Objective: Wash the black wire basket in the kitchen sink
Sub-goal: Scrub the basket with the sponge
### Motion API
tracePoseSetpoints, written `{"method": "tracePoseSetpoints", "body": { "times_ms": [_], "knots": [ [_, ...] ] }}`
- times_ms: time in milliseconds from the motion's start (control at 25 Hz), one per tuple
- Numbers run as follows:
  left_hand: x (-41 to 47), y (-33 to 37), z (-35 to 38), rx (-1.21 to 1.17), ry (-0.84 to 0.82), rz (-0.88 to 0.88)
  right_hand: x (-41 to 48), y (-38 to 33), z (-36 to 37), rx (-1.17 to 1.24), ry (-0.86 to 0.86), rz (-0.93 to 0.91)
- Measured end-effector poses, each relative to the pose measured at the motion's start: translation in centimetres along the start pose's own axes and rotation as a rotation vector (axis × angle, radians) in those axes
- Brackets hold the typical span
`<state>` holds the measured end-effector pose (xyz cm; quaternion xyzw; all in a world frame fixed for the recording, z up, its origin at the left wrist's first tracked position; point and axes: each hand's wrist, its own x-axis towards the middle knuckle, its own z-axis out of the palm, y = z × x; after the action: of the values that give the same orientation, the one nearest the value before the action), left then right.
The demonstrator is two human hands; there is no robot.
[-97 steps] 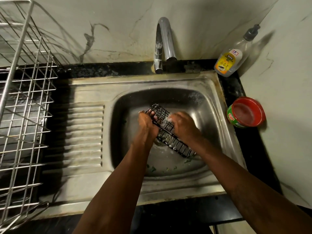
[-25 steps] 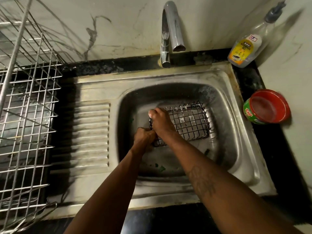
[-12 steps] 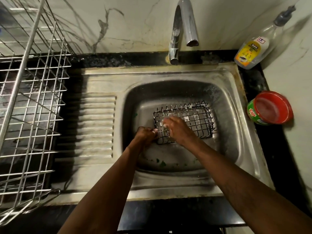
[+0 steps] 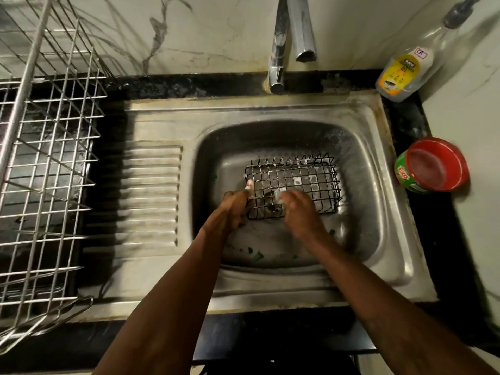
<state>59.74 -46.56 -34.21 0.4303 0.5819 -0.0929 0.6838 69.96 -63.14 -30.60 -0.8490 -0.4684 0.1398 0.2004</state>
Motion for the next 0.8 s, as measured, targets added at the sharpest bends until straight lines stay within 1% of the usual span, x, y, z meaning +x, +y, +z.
{"method": "tracePoseSetpoints", "body": {
  "times_ms": [40, 80, 120, 200, 280, 320, 400, 440, 480, 520, 560, 600, 640, 720, 800],
  "knots": [
    [-2.7, 1.3, 0.4, 0.056, 0.007, 0.045, 0.4, 0.8, -1.1, 0.008, 0.021, 0.107],
    [-3.5, 1.8, 0.6, 0.083, 0.034, 0.07, 0.6, 2.1, -1.8, 0.007, 0.069, 0.23],
    [-3.5, 1.8, 0.8, 0.1, 0.046, 0.097, 0.7, 2.8, -2.3, 0.022, 0.14, 0.302],
    [-3.4, 2.2, 1.0, 0.108, 0.086, 0.137, 1.0, 1.8, -1.3, 0.064, 0.168, 0.382],
    [-3.5, 2.3, 1.4, 0.16, 0.135, 0.139, 1.3, -2.6, 0.3, 0.136, 0.122, 0.312],
    [-3.7, 2.5, 1.5, 0.179, 0.155, 0.124, 1.3, -4.3, 1.4, 0.121, 0.1, 0.218],
    [-4.0, 2.6, 1.6, 0.2, 0.177, 0.113, 0.9, -4.8, 2.2, -0.026, 0.032, 0.041],
    [-3.9, 2.5, 1.7, 0.214, 0.184, 0.122, 0.7, -3.6, 1.7, -0.031, 0.054, 0.028],
    [-3.9, 2.5, 1.6, 0.209, 0.177, 0.121, 0.5, -1.9, 0.8, -0.031, 0.077, 0.078],
    [-4.0, 2.5, 1.5, 0.2, 0.166, 0.121, 0.2, -0.2, -0.4, -0.033, 0.141, 0.158],
    [-4.1, 2.5, 1.5, 0.197, 0.159, 0.124, 0.1, 1.6, -1.3, -0.04, 0.243, 0.307],
    [-4.1, 2.5, 1.6, 0.193, 0.164, 0.127, -0.1, 3.1, -2.2, -0.001, 0.31, 0.476],
    [-4.0, 2.4, 1.5, 0.185, 0.162, 0.124, -0.2, 4.0, -2.5, 0.009, 0.349, 0.556],
    [-4.2, 2.3, 1.7, 0.172, 0.165, 0.119, -0.2, 3.9, -2.5, -0.039, 0.408, 0.59],
    [-4.0, 2.4, 1.6, 0.18, 0.173, 0.114, -0.4, 3.0, -2.2, 0.011, 0.4, 0.62]
  ]
}}
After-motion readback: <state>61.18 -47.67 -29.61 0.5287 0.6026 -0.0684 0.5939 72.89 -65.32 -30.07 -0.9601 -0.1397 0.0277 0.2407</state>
